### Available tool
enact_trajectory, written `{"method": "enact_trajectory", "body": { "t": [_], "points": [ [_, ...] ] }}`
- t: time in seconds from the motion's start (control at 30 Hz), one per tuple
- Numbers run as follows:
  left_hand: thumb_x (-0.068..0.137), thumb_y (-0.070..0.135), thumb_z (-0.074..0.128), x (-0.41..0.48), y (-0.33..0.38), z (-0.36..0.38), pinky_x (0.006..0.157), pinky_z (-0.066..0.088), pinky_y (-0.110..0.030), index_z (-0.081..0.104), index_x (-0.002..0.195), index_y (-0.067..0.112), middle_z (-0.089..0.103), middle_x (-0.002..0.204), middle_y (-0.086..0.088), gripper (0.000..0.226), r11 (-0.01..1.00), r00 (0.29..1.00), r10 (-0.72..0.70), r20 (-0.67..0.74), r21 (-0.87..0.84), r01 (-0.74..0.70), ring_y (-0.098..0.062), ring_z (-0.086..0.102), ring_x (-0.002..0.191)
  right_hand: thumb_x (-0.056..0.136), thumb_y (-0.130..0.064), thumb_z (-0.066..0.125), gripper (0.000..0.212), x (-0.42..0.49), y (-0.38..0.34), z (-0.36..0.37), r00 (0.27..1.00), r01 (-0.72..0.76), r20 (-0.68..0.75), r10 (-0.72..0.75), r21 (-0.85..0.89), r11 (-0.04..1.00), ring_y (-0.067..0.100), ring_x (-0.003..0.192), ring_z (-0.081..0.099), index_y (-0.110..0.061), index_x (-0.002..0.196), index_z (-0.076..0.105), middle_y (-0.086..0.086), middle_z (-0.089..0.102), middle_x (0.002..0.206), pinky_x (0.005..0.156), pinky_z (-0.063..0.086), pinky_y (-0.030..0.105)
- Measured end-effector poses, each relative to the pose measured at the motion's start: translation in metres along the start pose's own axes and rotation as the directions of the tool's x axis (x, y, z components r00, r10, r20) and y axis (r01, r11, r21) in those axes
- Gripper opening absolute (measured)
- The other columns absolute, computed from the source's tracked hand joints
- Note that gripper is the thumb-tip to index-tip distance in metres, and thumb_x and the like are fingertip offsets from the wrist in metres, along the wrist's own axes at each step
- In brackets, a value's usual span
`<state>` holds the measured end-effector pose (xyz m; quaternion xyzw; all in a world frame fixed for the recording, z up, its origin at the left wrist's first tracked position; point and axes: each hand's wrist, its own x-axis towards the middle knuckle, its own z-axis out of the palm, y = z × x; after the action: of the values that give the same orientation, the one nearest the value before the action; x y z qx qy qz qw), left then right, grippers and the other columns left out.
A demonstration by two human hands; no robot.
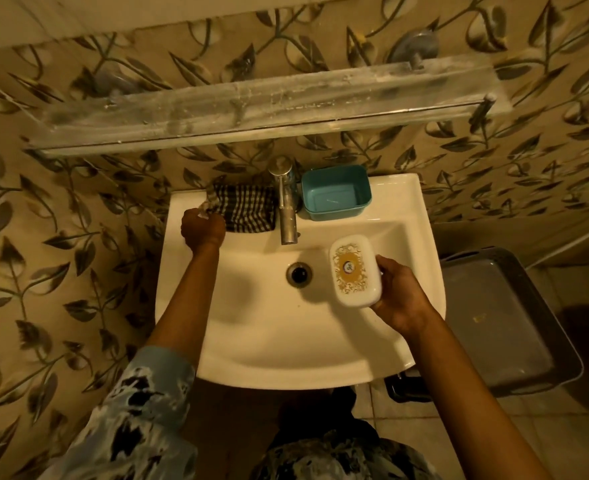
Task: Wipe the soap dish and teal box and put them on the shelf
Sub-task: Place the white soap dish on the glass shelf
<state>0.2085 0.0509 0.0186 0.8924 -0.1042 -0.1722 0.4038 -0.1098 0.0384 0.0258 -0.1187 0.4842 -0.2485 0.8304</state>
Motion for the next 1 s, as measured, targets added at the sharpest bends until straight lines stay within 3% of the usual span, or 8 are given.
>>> {"method": "enact_trajectory", "body": {
  "t": [0.13, 0.2, 0.33, 0.53, 0.67, 0.83, 0.93, 1.0],
  "points": [
    [0.087, 0.002, 0.053, -0.029, 0.008, -0.021, 0.077, 0.053, -0.029, 0.06, 0.116, 0.005, 0.066, 0.112, -0.017, 0.03, 0.982, 0.975, 0.167, 0.148, -0.116, -0.151, -0.031, 0.063, 0.103, 0.092, -0.024, 0.046, 0.038, -0.003, -0.006, 0.04, 0.996, 0.069, 0.065, -0.059, -0.164, 0.984, 0.03, 0.094, 0.068, -0.012, 0.127, 0.054, 0.015, 0.066, 0.113, 0.065, 0.059, 0.037],
    [0.089, 0.001, 0.051, -0.053, 0.015, -0.035, 0.055, 0.047, -0.02, 0.062, 0.113, 0.002, 0.069, 0.092, -0.01, 0.026, 0.958, 0.89, 0.261, 0.374, -0.214, -0.191, -0.021, 0.066, 0.079, 0.091, -0.021, 0.045, 0.031, -0.01, -0.006, 0.063, 0.983, 0.163, 0.129, -0.129, -0.306, 0.938, 0.033, 0.106, 0.061, -0.015, 0.119, 0.055, 0.017, 0.061, 0.121, 0.072, 0.057, 0.039],
    [0.098, 0.022, 0.045, -0.092, 0.033, -0.069, 0.053, 0.041, -0.023, 0.059, 0.117, 0.017, 0.069, 0.097, -0.007, 0.024, 0.896, 0.675, 0.444, 0.589, -0.314, -0.315, -0.015, 0.063, 0.07, 0.091, -0.013, 0.046, 0.019, -0.035, -0.019, 0.118, 0.938, 0.348, 0.228, -0.263, -0.606, 0.715, 0.039, 0.116, 0.054, -0.014, 0.106, 0.057, 0.02, 0.056, 0.127, 0.091, 0.051, 0.047],
    [0.087, 0.046, 0.05, -0.104, 0.065, -0.129, 0.05, 0.044, -0.011, 0.045, 0.134, 0.032, 0.065, 0.096, 0.007, 0.049, 0.779, 0.598, 0.625, 0.501, -0.443, -0.443, -0.001, 0.064, 0.068, 0.092, -0.009, 0.049, 0.017, -0.089, -0.05, 0.164, 0.775, 0.627, 0.567, -0.279, -0.743, 0.234, 0.02, 0.098, 0.054, -0.024, 0.09, 0.057, 0.005, 0.057, 0.108, 0.07, 0.047, 0.027],
    [0.085, 0.033, 0.065, -0.098, 0.09, -0.156, 0.054, 0.05, -0.014, 0.057, 0.118, 0.035, 0.068, 0.099, 0.007, 0.034, 0.703, 0.548, 0.71, 0.442, -0.485, -0.52, -0.001, 0.069, 0.076, 0.088, -0.005, 0.058, 0.016, -0.11, -0.071, 0.197, 0.611, 0.754, 0.743, -0.273, -0.651, -0.084, 0.02, 0.094, 0.062, -0.016, 0.096, 0.065, 0.005, 0.065, 0.099, 0.077, 0.054, 0.034],
    [0.078, 0.023, 0.074, -0.075, 0.118, -0.179, 0.063, 0.06, -0.029, 0.064, 0.093, 0.023, 0.067, 0.101, -0.001, 0.019, 0.649, 0.572, 0.753, 0.326, -0.511, -0.564, -0.015, 0.07, 0.089, 0.08, -0.012, 0.07, 0.021, -0.115, -0.091, 0.227, 0.386, 0.782, 0.831, -0.4, -0.525, -0.337, -0.001, 0.095, 0.054, -0.029, 0.094, 0.065, -0.012, 0.06, 0.101, 0.075, 0.044, 0.013],
    [0.075, 0.026, 0.076, -0.058, 0.131, -0.188, 0.072, 0.056, -0.021, 0.063, 0.082, 0.027, 0.068, 0.096, 0.005, 0.015, 0.609, 0.538, 0.792, 0.29, -0.444, -0.657, -0.001, 0.066, 0.089, 0.076, -0.017, 0.076, 0.022, -0.108, -0.099, 0.237, 0.211, 0.741, 0.845, -0.491, -0.466, -0.483, 0.013, 0.119, 0.045, -0.022, 0.096, 0.068, 0.001, 0.05, 0.126, 0.097, 0.042, 0.029],
    [0.076, 0.023, 0.076, -0.048, 0.137, -0.19, 0.078, 0.055, -0.027, 0.063, 0.082, 0.024, 0.068, 0.099, 0.0, 0.014, 0.601, 0.525, 0.799, 0.292, -0.422, -0.679, -0.008, 0.065, 0.094, 0.075, -0.016, 0.078, 0.024, -0.099, -0.103, 0.242, 0.214, 0.746, 0.806, -0.552, -0.5, -0.44, 0.021, 0.13, 0.038, -0.019, 0.097, 0.069, 0.007, 0.042, 0.138, 0.104, 0.04, 0.036]
  ]
}}
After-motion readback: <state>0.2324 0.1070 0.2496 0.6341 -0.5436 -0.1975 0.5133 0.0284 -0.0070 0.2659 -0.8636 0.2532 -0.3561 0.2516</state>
